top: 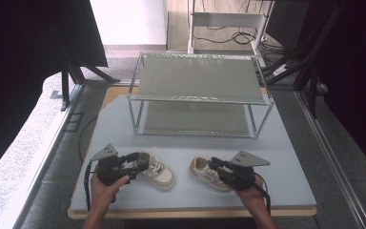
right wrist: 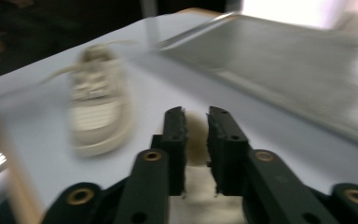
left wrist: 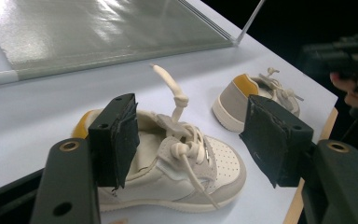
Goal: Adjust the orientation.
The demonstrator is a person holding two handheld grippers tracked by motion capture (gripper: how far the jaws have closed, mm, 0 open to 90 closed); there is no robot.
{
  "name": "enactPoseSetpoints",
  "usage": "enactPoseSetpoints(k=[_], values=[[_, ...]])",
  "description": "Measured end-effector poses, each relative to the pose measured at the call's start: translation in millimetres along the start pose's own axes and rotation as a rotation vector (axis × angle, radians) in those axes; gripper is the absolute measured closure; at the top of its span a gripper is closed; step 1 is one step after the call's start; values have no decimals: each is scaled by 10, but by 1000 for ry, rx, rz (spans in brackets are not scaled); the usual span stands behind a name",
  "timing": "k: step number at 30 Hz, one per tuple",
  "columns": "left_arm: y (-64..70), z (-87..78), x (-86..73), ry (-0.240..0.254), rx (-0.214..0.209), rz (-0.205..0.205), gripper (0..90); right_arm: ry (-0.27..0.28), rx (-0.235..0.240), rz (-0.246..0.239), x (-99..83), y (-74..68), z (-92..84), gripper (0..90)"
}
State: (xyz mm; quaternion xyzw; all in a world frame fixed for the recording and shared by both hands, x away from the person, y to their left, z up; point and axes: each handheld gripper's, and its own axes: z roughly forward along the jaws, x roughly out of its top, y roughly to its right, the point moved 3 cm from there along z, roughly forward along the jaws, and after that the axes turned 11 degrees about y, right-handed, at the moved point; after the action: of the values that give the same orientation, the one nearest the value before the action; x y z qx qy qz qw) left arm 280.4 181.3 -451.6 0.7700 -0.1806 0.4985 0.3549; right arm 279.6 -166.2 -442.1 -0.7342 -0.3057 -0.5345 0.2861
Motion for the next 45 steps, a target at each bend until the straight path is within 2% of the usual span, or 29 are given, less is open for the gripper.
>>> enactPoseSetpoints(k=[2,3,4,7,12,17,20,22,24,30,32,35,36,38,41,42,44,45], values=[[11,-15,10,14,-15,-15,353,-19,57,-28,-1,-156,113,859],[22,-15,8,12,-20,-12,353,-42,122,-39,-9,-307,256,886],[22,-15,8,12,-20,-12,353,-42,122,-39,-9,-307,256,886],[7,-11,-7,9,-12,-15,353,-93,200,-68,-75,-570,538,900],[-12,6,-32,-1,-8,-21,354,-168,264,-143,-249,-900,913,900],[-4,10,-36,-5,-10,-18,354,-183,297,-148,-278,-1069,1115,900],[-20,-24,-29,4,-3,-18,353,-168,281,-146,-273,-1107,1169,900],[-41,-54,-23,12,4,-22,353,-162,278,-127,-298,-1103,1187,900],[-64,-81,-18,20,16,-31,354,-186,249,-143,-354,-1088,1228,900],[-63,-95,-15,23,17,-34,354,-209,242,-125,-363,-1040,1219,900],[-55,-99,-14,22,11,-28,354,-214,201,-154,-355,-1004,1211,900],[-52,-104,-11,27,11,-33,353,-218,81,-221,-343,-905,1211,900],[-57,-105,-12,24,13,-32,354,-223,53,-225,-338,-875,1216,900],[-68,-91,-24,18,14,-31,354,-231,23,-203,-324,-813,1235,900],[-67,-79,-35,12,16,-35,353,-236,8,-183,-314,-794,1251,900],[-67,-78,-37,10,15,-36,354,-241,-13,-179,-305,-783,1260,900],[-64,-77,-37,11,12,-35,353,-242,-54,-207,-304,-761,1275,900],[-61,-79,-34,12,9,-35,353,-238,-64,-202,-304,-746,1286,900]])
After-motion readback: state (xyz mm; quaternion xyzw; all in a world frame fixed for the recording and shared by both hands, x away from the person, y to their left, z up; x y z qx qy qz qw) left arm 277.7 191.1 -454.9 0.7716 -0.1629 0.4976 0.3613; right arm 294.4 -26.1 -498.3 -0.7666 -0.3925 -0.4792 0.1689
